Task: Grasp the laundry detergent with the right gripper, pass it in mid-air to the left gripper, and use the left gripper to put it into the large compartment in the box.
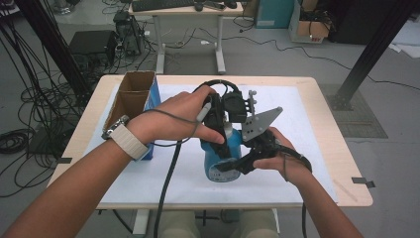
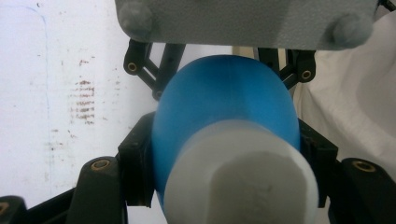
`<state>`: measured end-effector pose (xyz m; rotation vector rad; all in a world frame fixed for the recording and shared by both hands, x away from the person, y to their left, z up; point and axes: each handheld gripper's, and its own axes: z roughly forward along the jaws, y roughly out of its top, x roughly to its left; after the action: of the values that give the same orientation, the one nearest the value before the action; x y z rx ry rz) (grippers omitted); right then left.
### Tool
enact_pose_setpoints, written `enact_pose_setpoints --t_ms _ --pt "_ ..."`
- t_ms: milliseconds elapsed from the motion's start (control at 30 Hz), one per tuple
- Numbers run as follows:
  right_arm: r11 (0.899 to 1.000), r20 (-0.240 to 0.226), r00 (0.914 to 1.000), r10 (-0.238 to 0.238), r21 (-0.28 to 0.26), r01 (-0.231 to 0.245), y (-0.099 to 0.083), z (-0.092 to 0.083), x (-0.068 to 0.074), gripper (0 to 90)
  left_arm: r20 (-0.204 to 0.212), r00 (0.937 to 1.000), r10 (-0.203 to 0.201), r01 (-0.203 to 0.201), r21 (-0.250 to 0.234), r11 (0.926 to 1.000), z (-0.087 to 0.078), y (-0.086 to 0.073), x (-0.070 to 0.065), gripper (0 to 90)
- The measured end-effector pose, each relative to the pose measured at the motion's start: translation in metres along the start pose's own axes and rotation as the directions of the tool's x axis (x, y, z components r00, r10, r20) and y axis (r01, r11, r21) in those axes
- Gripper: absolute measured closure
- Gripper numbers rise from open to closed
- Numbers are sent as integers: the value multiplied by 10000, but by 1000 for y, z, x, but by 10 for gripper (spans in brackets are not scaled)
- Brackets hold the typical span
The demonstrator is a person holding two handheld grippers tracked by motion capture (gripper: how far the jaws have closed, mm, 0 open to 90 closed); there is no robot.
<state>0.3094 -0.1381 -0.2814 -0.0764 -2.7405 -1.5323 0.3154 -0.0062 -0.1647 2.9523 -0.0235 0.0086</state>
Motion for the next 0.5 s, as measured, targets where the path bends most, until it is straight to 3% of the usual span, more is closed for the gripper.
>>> enact_pose_setpoints --t_ms 500 --pt "10000 -52 10000 -74 16 74 1 1 0 432 2 10000 26 -26 -42 10000 0 -1 0 374"
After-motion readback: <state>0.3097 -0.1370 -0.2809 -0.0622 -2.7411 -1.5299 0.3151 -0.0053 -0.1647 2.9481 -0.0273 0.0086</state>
